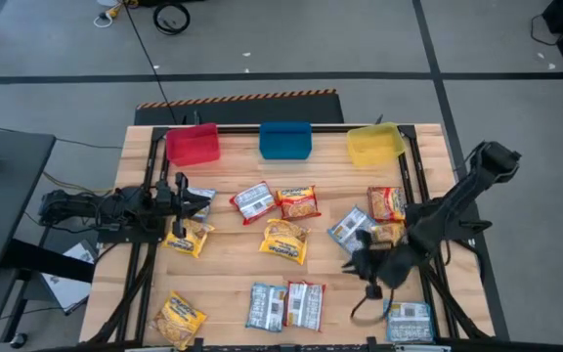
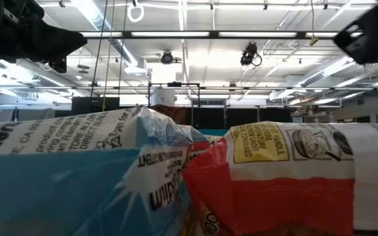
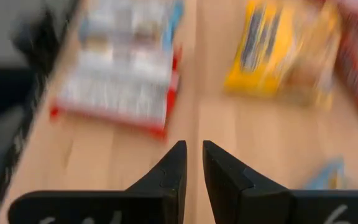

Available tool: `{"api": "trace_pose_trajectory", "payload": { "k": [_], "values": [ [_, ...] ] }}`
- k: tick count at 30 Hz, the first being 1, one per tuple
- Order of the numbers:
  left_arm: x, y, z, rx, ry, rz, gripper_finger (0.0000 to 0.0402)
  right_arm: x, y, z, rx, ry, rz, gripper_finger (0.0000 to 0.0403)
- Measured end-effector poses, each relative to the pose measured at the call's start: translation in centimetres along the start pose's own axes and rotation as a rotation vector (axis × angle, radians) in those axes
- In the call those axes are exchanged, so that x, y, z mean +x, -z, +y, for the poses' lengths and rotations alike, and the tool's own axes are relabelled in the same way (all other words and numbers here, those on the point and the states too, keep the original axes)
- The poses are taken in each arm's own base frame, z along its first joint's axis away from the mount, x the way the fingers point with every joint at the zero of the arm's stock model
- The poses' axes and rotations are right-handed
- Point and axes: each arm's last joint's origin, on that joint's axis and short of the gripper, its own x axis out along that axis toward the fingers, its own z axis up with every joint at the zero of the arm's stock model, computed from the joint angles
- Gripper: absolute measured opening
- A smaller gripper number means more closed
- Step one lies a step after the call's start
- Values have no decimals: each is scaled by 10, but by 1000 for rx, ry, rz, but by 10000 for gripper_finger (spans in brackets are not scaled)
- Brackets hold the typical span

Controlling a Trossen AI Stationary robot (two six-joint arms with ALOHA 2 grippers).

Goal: Sort Maruchan noodles
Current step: Put the blue noodle pack into the yellow bin

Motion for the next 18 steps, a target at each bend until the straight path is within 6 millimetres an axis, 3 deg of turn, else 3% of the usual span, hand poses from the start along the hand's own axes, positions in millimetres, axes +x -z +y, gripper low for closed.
{"api": "trace_pose_trajectory", "payload": {
  "k": [4, 9, 18],
  "values": [
    [0, 0, 0, 0, 0, 0, 52, -3, 13, 16, -26, 137, 251, 69],
    [0, 0, 0, 0, 0, 0, 52, 3, 39, 15, -153, 339, 461, 107],
    [0, 0, 0, 0, 0, -1, 52, 36, 59, 8, -463, 523, 520, 193]
  ]
}}
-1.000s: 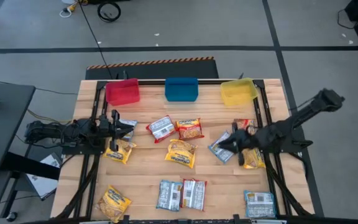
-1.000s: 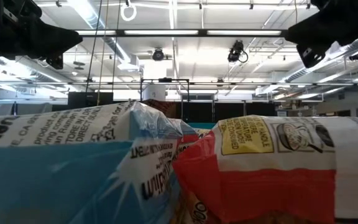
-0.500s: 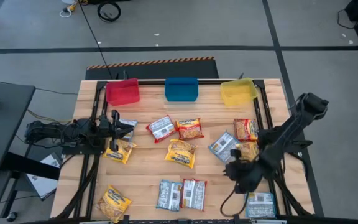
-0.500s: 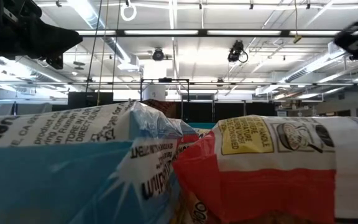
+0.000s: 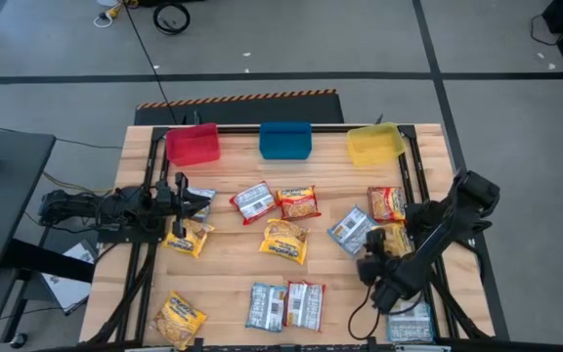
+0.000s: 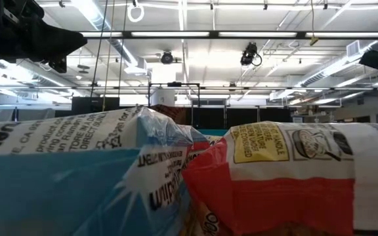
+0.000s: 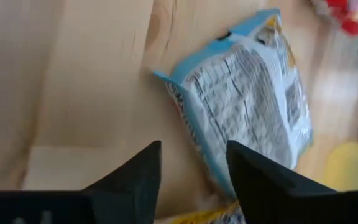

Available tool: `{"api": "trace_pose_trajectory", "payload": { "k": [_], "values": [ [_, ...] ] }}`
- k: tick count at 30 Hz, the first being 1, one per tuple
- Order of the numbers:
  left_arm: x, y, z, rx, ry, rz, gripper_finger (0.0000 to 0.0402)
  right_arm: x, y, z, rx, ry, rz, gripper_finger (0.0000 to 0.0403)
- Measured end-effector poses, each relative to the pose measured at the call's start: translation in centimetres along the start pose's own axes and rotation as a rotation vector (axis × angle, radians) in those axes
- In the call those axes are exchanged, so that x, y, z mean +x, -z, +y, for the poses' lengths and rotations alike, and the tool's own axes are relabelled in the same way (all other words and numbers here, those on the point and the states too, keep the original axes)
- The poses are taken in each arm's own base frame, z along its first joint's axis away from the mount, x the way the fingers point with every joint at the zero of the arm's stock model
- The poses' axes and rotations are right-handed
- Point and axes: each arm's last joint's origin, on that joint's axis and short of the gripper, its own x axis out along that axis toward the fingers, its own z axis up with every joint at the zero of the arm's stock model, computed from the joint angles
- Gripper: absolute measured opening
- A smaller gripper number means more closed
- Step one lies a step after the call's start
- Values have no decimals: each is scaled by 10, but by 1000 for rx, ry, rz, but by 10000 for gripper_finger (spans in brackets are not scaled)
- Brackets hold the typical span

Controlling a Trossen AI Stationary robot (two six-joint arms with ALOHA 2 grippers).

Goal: Sort Maruchan noodles
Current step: Put the blue noodle pack into the yellow bin

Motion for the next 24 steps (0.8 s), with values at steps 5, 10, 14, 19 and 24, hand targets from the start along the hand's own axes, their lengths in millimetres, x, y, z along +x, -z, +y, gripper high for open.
{"api": "trace_pose_trajectory", "payload": {
  "k": [5, 10, 14, 19, 24],
  "values": [
    [0, 0, 0, 0, 0, 1, 52, 17, -1, 8, -69, 69, 48, 205],
    [0, 0, 0, 0, 0, 1, 52, 30, -3, 12, -80, 152, 59, 182],
    [0, 0, 0, 0, 0, 1, 52, 33, -4, 8, -25, 191, 46, 130],
    [0, 0, 0, 0, 0, 1, 52, 33, -7, -10, 82, 195, 81, 18],
    [0, 0, 0, 0, 0, 1, 52, 21, -13, -45, 234, 145, 109, 7]
  ]
}}
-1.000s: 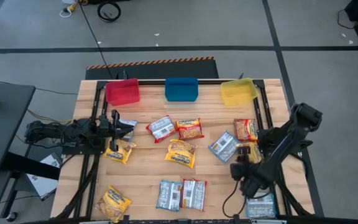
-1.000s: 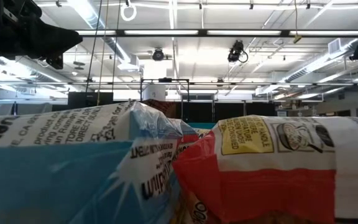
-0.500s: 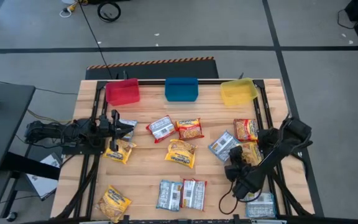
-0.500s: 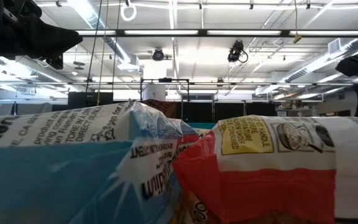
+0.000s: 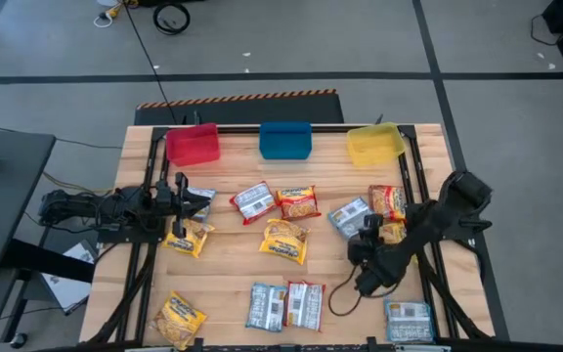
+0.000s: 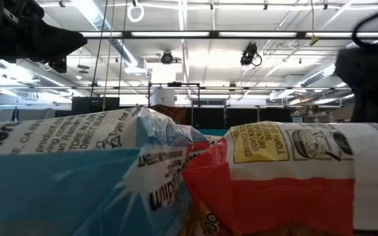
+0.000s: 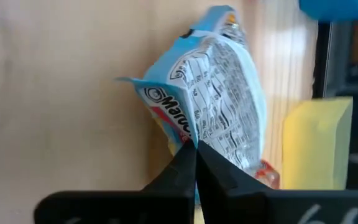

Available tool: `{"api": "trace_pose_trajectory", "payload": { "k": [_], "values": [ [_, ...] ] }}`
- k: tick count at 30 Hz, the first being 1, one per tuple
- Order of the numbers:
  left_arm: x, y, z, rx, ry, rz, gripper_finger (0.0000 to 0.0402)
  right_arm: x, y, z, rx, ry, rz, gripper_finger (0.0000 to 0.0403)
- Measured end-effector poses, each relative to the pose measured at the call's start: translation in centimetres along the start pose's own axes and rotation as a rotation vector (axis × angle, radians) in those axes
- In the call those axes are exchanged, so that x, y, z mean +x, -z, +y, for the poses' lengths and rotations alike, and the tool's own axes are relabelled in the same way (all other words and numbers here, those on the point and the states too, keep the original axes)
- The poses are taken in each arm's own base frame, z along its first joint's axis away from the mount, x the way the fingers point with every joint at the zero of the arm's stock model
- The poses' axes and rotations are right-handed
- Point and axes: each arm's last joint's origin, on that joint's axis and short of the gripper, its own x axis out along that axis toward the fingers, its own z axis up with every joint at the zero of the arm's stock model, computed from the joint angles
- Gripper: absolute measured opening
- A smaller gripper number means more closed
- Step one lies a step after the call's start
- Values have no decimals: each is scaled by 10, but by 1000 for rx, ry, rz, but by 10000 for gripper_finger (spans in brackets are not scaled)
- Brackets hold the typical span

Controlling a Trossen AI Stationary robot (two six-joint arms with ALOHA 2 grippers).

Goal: Sort Maruchan noodles
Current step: Put the blue noodle pack into the yellow bin

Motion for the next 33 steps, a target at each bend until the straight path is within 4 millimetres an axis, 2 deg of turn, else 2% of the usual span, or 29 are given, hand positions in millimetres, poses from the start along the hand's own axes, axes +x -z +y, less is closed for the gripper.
{"api": "trace_pose_trajectory", "payload": {
  "k": [7, 12, 16, 23, 28, 33],
  "values": [
    [0, 0, 0, 0, 0, 0, 52, -15, -9, -83, 389, -189, 48, 5],
    [0, 0, 0, 0, 0, 0, 52, -17, 0, -141, 696, -337, 59, 5],
    [0, 0, 0, 0, 0, -1, 52, -13, 12, -177, 876, -398, 47, 5],
    [0, 0, 0, 0, 0, 0, 52, -1, 24, -231, 1069, -405, 53, 5],
    [0, 0, 0, 0, 0, 0, 52, -6, 11, -278, 1132, -337, 2, 5],
    [0, 0, 0, 0, 0, -1, 52, 5, 0, -322, 1180, -274, 23, 5]
  ]
}}
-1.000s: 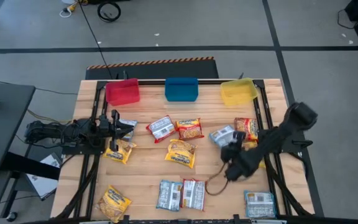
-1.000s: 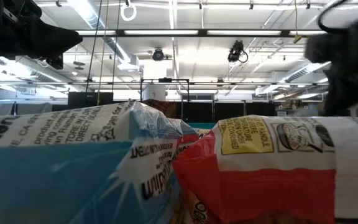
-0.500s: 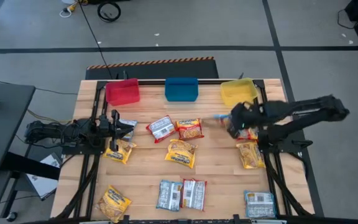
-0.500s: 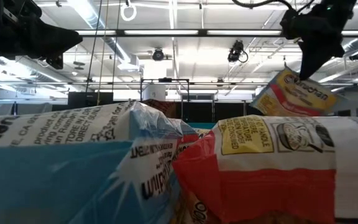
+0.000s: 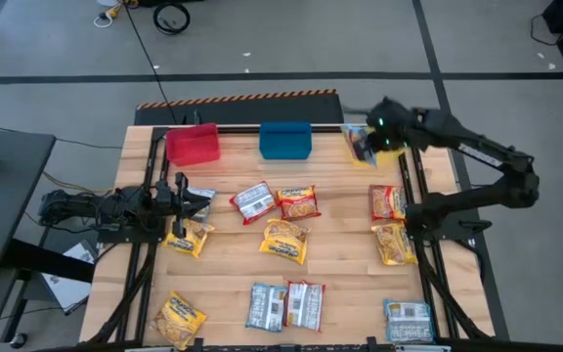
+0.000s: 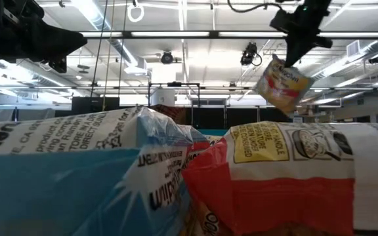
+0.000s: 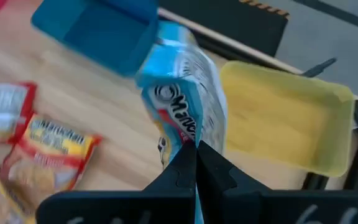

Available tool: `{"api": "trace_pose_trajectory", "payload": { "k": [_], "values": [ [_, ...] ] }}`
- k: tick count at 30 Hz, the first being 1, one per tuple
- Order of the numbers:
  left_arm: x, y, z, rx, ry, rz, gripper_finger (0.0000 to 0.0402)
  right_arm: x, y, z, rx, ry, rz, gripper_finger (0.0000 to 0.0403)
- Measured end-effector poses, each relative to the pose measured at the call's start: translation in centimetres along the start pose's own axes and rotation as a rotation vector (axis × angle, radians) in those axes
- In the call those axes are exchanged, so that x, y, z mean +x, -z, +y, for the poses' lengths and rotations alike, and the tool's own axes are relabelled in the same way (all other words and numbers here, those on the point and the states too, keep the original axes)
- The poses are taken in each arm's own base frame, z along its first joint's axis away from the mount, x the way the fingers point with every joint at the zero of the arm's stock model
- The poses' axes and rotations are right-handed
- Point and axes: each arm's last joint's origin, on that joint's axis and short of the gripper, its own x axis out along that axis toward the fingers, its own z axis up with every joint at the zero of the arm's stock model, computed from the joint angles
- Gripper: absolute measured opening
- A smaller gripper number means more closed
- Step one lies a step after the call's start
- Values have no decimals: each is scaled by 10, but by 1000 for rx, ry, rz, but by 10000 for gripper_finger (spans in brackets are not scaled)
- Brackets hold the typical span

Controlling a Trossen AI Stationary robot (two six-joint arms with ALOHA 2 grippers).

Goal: Sort Maruchan noodles
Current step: Put the blue noodle pack into the yellow bin

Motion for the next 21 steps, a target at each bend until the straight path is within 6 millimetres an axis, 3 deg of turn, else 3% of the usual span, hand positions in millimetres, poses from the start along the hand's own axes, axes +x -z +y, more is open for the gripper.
{"api": "trace_pose_trajectory", "payload": {
  "k": [4, 10, 21],
  "values": [
    [0, 0, 0, 0, 0, 1, 52, 17, -23, -13, 41, 61, 31, 5],
    [0, 0, 0, 0, 0, 1, 52, 53, -37, -35, 98, 172, 136, 5],
    [0, 0, 0, 0, 0, 1, 52, 97, -41, -36, 98, 140, 315, 5]
  ]
}}
